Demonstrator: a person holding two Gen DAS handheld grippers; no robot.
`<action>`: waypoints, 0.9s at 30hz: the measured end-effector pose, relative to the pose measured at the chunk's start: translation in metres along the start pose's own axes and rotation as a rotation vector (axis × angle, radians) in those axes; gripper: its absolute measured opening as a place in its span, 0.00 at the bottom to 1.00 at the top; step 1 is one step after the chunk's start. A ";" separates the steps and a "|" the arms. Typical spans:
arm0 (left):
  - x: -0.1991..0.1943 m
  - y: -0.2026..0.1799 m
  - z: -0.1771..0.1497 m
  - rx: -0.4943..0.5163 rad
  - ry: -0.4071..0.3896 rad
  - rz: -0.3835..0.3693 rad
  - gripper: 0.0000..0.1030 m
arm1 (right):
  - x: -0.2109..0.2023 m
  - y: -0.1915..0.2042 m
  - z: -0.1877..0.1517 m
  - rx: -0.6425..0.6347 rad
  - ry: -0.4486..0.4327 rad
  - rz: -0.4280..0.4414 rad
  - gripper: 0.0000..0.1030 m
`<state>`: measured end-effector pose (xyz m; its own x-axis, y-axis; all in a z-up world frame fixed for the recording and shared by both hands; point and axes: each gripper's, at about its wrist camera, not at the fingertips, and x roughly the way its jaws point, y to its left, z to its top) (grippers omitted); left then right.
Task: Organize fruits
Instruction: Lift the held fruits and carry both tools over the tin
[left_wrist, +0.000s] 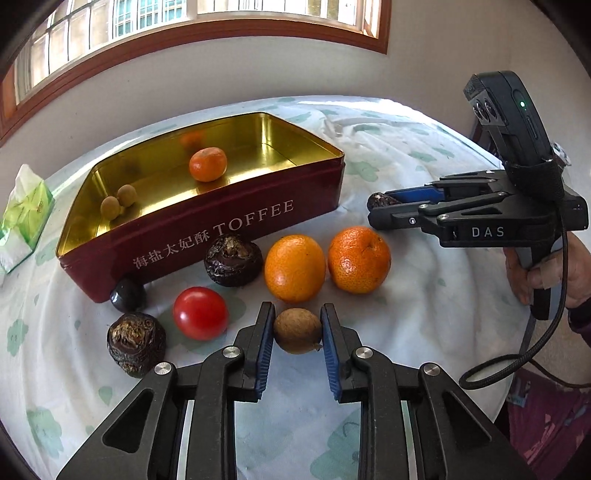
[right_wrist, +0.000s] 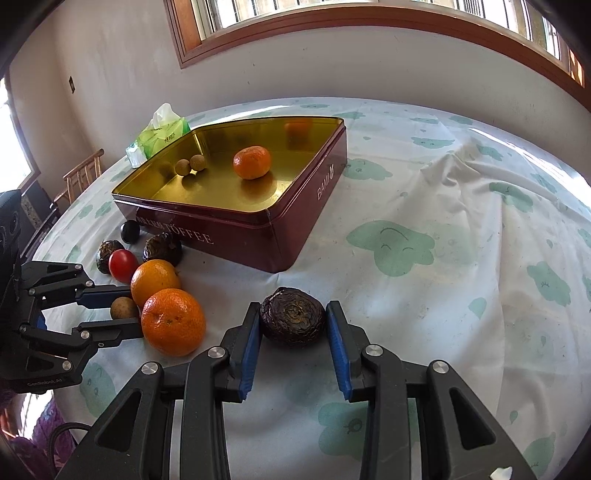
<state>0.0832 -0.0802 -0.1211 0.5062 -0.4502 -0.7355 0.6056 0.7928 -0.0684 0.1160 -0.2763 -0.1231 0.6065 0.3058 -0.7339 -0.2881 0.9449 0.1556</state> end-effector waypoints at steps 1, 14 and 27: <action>-0.003 0.001 -0.003 -0.033 -0.013 0.016 0.25 | 0.000 0.000 0.000 -0.002 0.000 -0.003 0.32; -0.059 0.000 -0.013 -0.225 -0.133 0.104 0.25 | 0.001 0.006 -0.001 -0.027 0.004 -0.039 0.31; -0.084 0.010 0.000 -0.235 -0.176 0.219 0.25 | 0.003 0.014 -0.002 -0.066 0.004 -0.095 0.31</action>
<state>0.0463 -0.0348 -0.0597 0.7186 -0.3071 -0.6239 0.3239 0.9417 -0.0904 0.1120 -0.2625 -0.1242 0.6305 0.2147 -0.7459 -0.2776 0.9598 0.0416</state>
